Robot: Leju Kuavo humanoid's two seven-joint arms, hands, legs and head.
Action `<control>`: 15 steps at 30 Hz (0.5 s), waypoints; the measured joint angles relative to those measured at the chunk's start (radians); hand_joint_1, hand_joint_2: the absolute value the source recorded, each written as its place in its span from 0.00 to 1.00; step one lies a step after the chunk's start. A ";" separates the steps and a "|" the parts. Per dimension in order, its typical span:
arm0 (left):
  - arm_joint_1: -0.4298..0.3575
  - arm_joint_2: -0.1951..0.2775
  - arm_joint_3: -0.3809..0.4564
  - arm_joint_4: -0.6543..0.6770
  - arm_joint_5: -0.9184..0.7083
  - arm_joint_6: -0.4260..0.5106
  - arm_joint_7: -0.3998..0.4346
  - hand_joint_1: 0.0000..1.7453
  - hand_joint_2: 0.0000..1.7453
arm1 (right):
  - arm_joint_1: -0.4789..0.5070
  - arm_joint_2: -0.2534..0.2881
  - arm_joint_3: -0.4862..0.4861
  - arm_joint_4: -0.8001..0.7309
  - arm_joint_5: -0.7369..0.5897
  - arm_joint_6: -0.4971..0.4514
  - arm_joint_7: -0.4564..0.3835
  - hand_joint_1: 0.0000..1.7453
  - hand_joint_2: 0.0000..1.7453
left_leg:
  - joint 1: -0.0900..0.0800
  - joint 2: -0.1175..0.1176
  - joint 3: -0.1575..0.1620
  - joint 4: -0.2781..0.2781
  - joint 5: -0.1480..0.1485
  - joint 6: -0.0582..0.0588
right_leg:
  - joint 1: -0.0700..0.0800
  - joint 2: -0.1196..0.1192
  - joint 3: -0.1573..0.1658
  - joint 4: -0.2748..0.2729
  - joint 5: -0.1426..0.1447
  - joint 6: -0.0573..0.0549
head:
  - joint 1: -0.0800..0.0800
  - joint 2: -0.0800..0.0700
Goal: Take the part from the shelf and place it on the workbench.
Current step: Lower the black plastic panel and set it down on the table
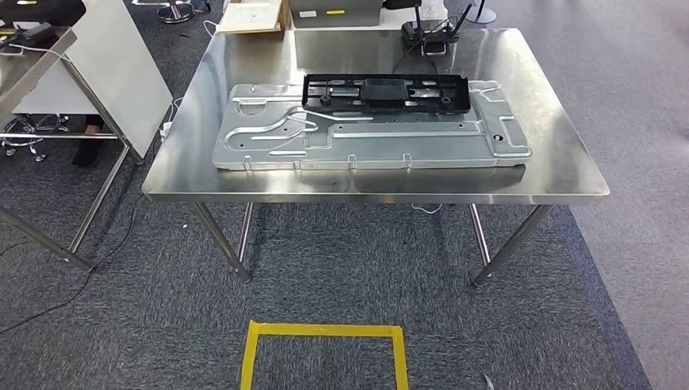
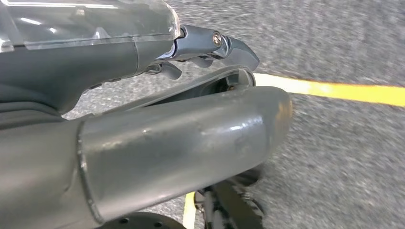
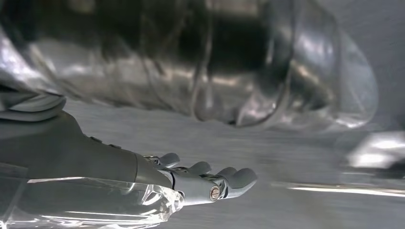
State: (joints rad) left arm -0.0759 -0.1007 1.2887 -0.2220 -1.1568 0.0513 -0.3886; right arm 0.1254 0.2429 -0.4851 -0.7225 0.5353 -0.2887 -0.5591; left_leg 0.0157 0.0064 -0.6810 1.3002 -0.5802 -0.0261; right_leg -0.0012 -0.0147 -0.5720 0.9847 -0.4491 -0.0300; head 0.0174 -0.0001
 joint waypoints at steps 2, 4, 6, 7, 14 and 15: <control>-0.001 0.000 0.005 0.000 0.001 0.003 -0.001 0.00 0.00 | -0.024 -0.001 -0.087 0.110 0.012 0.006 0.051 0.00 0.00 | -0.002 0.000 0.072 -0.051 0.062 0.009 | 0.004 0.000 -0.034 0.010 0.018 0.003 | 0.000 0.000; -0.003 0.001 0.010 0.000 0.002 0.005 -0.001 0.00 0.00 | -0.044 0.000 -0.150 0.192 0.019 0.016 0.109 0.00 0.00 | -0.008 -0.001 0.182 -0.183 0.068 0.024 | 0.007 0.002 -0.056 0.021 0.032 0.009 | 0.000 0.000; -0.005 0.002 0.012 -0.001 0.002 0.006 -0.002 0.00 0.00 | -0.051 0.001 -0.173 0.223 0.020 0.022 0.136 0.00 0.00 | -0.012 -0.001 0.240 -0.256 0.044 0.032 | 0.009 0.002 -0.062 0.026 0.037 0.012 | 0.000 0.000; -0.005 0.001 0.012 -0.001 0.002 0.006 -0.002 0.00 0.00 | -0.052 0.001 -0.174 0.225 0.020 0.023 0.137 0.00 0.00 | -0.012 -0.001 0.243 -0.261 0.042 0.032 | 0.010 0.002 -0.062 0.026 0.037 0.012 | 0.000 0.000; -0.003 -0.007 0.015 0.000 -0.001 0.015 -0.006 0.00 0.00 | -0.093 -0.008 -0.292 0.410 0.085 0.072 0.453 0.00 0.00 | -0.011 -0.002 0.241 -0.349 0.056 0.080 | -0.005 0.008 -0.119 0.176 -0.063 0.054 | 0.001 0.000; -0.001 -0.008 0.015 0.000 -0.004 0.019 -0.006 0.00 0.00 | -0.095 -0.009 -0.296 0.423 0.094 0.076 0.490 0.00 0.00 | -0.011 -0.006 0.229 -0.346 0.063 0.079 | -0.007 0.009 -0.139 0.242 -0.102 0.057 | 0.001 0.000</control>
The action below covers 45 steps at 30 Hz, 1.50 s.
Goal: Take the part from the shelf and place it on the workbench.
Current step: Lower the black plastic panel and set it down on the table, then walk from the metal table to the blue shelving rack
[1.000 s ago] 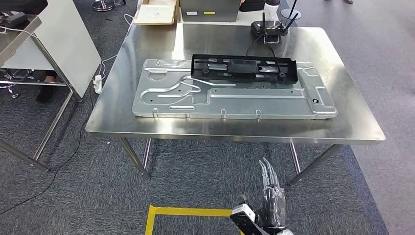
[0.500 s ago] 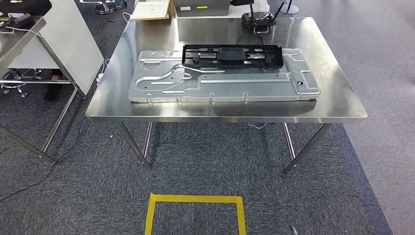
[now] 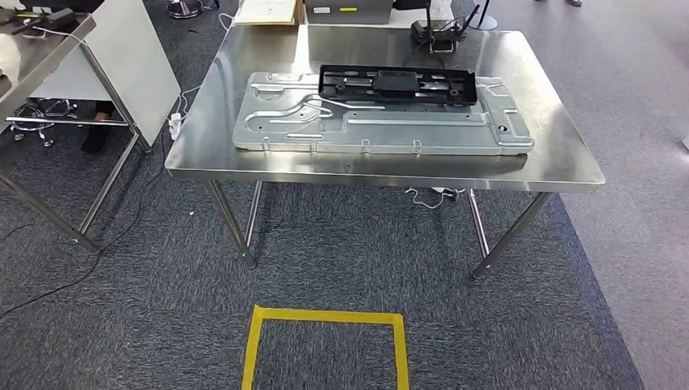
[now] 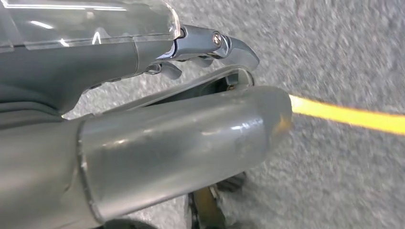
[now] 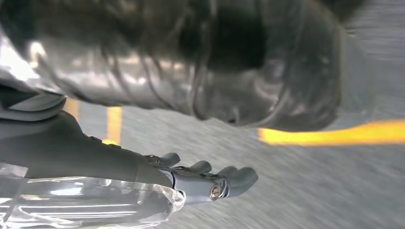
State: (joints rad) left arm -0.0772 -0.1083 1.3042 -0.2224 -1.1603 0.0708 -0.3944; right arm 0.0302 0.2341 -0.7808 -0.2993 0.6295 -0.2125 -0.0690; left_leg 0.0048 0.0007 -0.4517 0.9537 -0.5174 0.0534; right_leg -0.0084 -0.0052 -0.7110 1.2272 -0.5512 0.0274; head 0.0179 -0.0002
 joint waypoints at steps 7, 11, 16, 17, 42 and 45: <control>0.003 -0.013 0.000 0.000 -0.027 0.016 0.002 0.00 0.00 | -0.012 0.001 -0.016 0.051 0.018 0.036 0.103 0.00 0.00 | 0.002 -0.049 -0.053 0.037 0.020 -0.022 | -0.009 0.064 0.183 -0.206 0.049 -0.007 | 0.000 0.000; 0.004 -0.016 -0.001 0.000 -0.033 0.012 0.000 0.00 0.00 | -0.023 0.001 -0.025 0.066 0.023 0.109 0.103 0.00 0.00 | 0.006 -0.064 -0.075 0.049 0.021 -0.047 | -0.007 0.041 0.187 -0.229 0.055 -0.026 | 0.000 0.000; 0.001 -0.017 -0.003 0.000 -0.040 0.003 -0.012 0.00 0.00 | -0.027 0.002 -0.026 0.077 0.044 0.164 0.101 0.00 0.00 | 0.010 -0.013 -0.191 0.302 -0.114 -0.071 | -0.005 -0.024 0.178 -0.236 0.063 -0.047 | -0.002 0.000; 0.003 -0.017 -0.003 0.000 -0.042 0.002 -0.012 0.00 0.00 | -0.028 0.002 -0.026 0.078 0.048 0.171 0.101 0.00 0.00 | 0.011 -0.011 -0.201 0.327 -0.116 -0.073 | -0.004 -0.037 0.176 -0.234 0.063 -0.047 | -0.002 0.000; 0.007 -0.016 -0.003 0.000 -0.042 0.002 -0.006 0.00 0.00 | -0.039 0.002 -0.026 0.087 0.087 0.211 0.137 0.00 0.00 | 0.005 -0.104 -0.110 0.070 0.032 -0.043 | -0.010 0.039 0.188 -0.227 0.048 -0.032 | -0.002 0.000; 0.005 -0.015 -0.003 0.000 -0.042 0.002 -0.007 0.00 0.00 | -0.036 0.003 -0.026 0.088 0.088 0.212 0.136 0.00 0.00 | 0.005 -0.031 -0.179 0.216 -0.054 -0.052 | -0.011 -0.003 0.188 -0.235 0.053 -0.047 | -0.003 0.000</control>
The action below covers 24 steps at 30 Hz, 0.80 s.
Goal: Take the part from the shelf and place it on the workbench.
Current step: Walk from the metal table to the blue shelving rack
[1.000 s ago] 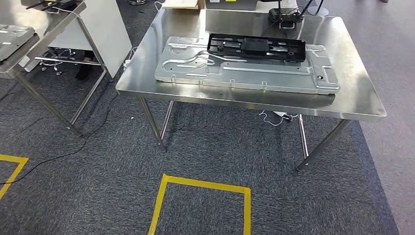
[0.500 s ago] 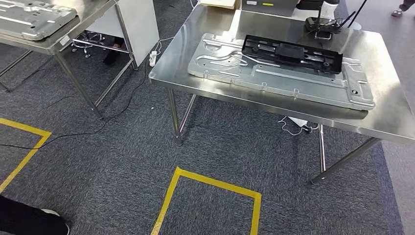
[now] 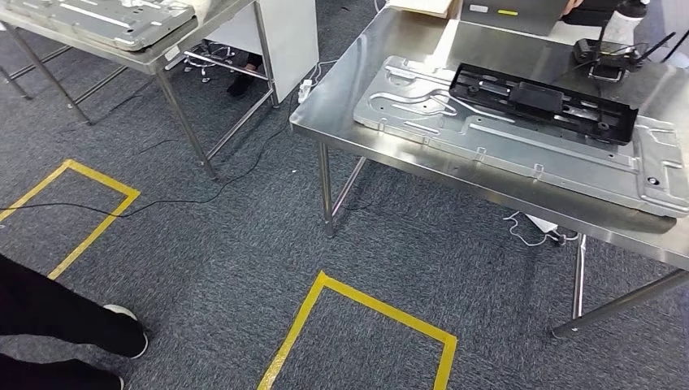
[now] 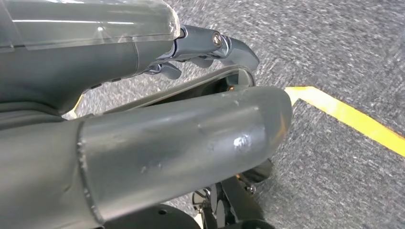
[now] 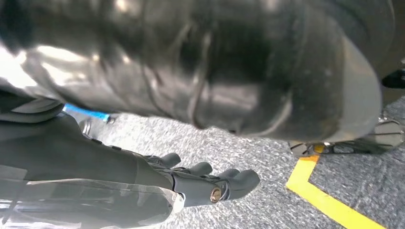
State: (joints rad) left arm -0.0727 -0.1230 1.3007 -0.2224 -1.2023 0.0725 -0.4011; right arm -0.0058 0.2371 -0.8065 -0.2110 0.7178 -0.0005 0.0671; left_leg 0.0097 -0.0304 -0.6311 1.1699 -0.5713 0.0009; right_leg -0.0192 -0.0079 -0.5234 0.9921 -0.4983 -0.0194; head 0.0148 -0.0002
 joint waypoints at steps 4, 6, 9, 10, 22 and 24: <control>0.001 0.001 0.000 0.000 0.001 0.000 0.000 0.00 0.00 | 0.002 0.000 0.000 0.000 0.009 0.004 -0.004 0.00 0.00 | 0.009 0.027 -0.028 0.080 -0.007 -0.010 | 0.003 -0.055 -0.002 0.004 -0.004 0.002 | 0.000 0.000; 0.001 0.003 0.000 0.000 0.002 0.001 0.000 0.00 0.00 | 0.002 0.000 0.000 0.000 0.013 0.008 -0.008 0.00 0.00 | 0.009 0.060 0.044 -0.051 0.051 -0.011 | 0.004 -0.077 0.001 0.008 -0.009 0.010 | 0.000 0.000; -0.003 0.004 0.000 0.000 0.002 0.002 -0.001 0.00 0.00 | 0.001 0.000 0.000 0.000 0.017 0.010 -0.015 0.00 0.00 | 0.000 0.091 0.090 -0.152 0.070 0.002 | 0.011 -0.106 0.003 0.016 -0.016 0.028 | 0.002 0.000; -0.001 0.004 0.000 0.000 0.002 0.002 -0.001 0.00 0.00 | 0.000 0.000 0.000 0.000 0.018 0.010 -0.016 0.00 0.00 | -0.001 0.080 0.087 -0.153 0.072 0.010 | 0.012 -0.115 0.005 0.016 -0.016 0.033 | 0.002 0.000; -0.002 0.005 0.002 0.000 0.006 0.005 -0.004 0.00 0.00 | 0.000 -0.004 0.000 0.001 0.032 0.000 -0.021 0.00 0.00 | -0.012 -0.054 0.074 -0.153 0.094 0.045 | 0.010 0.060 -0.030 0.088 -0.030 0.021 | 0.001 0.000; -0.003 0.004 0.002 0.000 0.007 0.005 -0.004 0.00 0.00 | -0.001 -0.005 0.000 0.001 0.032 -0.001 -0.022 0.00 0.00 | -0.008 -0.075 0.066 -0.152 0.098 0.036 | 0.013 0.089 -0.007 0.030 -0.018 0.012 | 0.001 0.000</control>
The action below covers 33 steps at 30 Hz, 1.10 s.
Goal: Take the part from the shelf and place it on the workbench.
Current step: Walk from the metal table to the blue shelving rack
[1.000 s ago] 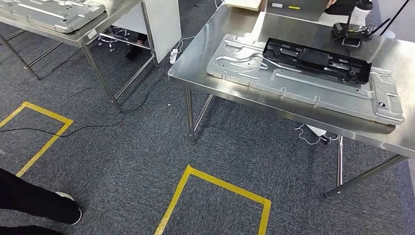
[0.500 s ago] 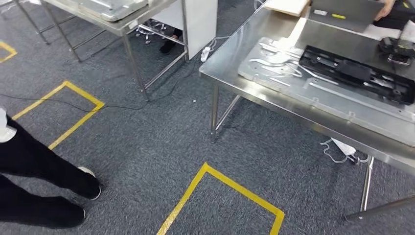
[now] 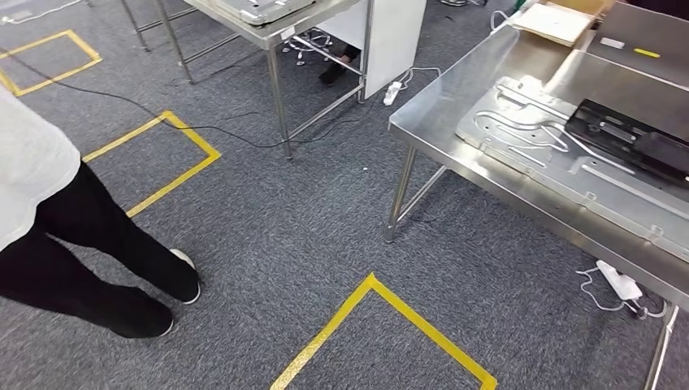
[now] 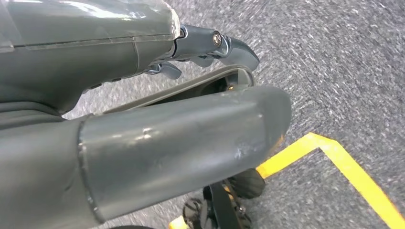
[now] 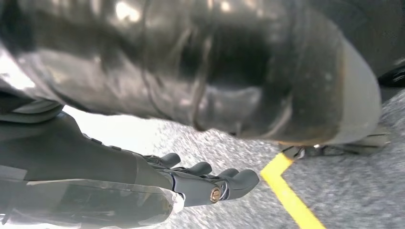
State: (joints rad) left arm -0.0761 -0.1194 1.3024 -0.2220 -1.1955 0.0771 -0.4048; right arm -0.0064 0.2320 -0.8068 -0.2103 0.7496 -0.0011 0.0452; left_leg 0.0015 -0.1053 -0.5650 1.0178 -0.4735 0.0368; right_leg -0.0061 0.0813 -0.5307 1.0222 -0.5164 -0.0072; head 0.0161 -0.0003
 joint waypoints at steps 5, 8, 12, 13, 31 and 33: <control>0.004 0.003 0.000 0.000 -0.001 0.000 0.002 0.00 0.00 | -0.001 0.001 0.000 0.000 0.000 0.001 -0.001 0.00 0.00 | 0.001 0.033 -0.035 0.055 -0.035 -0.028 | -0.008 -0.060 0.019 -0.042 0.018 -0.017 | -0.001 0.000; 0.001 0.003 0.000 0.000 -0.001 -0.001 0.003 0.00 0.00 | 0.003 0.001 0.000 0.000 0.000 0.001 -0.001 0.00 0.00 | 0.010 0.089 -0.120 0.235 -0.121 -0.043 | -0.004 -0.107 0.020 -0.043 0.017 -0.022 | -0.002 0.000; 0.004 0.004 0.000 0.000 -0.002 -0.001 0.004 0.00 0.00 | 0.002 0.000 0.000 0.000 0.000 0.002 -0.001 0.00 0.00 | 0.023 0.126 -0.054 0.128 -0.050 -0.058 | -0.006 -0.157 0.022 -0.033 0.006 -0.010 | -0.002 0.000; 0.003 0.004 0.000 0.000 -0.002 -0.001 0.003 0.00 0.00 | 0.002 0.000 0.000 0.000 0.000 0.002 -0.001 0.00 0.00 | 0.022 0.145 -0.019 0.065 -0.029 -0.057 | -0.005 -0.167 0.023 -0.028 0.000 -0.003 | -0.002 0.000; 0.000 0.003 0.000 0.000 -0.008 -0.004 0.003 0.00 0.00 | -0.004 -0.006 0.000 0.000 0.013 0.014 -0.001 0.00 0.00 | 0.010 -0.005 -0.007 -0.001 0.004 -0.020 | -0.006 0.000 0.003 0.000 -0.008 0.010 | -0.001 0.000; 0.003 0.004 0.000 0.000 -0.008 -0.004 0.003 0.00 0.00 | -0.007 -0.006 0.000 0.000 0.015 0.014 -0.001 0.00 0.00 | 0.014 -0.018 -0.013 -0.003 0.008 -0.035 | -0.005 -0.023 0.007 -0.009 -0.003 0.001 | -0.001 0.000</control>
State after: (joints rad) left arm -0.0732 -0.1159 1.3027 -0.2220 -1.2037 0.0729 -0.4017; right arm -0.0134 0.2261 -0.8068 -0.2098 0.7645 0.0133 0.0440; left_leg 0.0153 -0.1236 -0.5775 1.0148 -0.4657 0.0019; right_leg -0.0115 0.0582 -0.5236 1.0128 -0.5189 -0.0067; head 0.0150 -0.0003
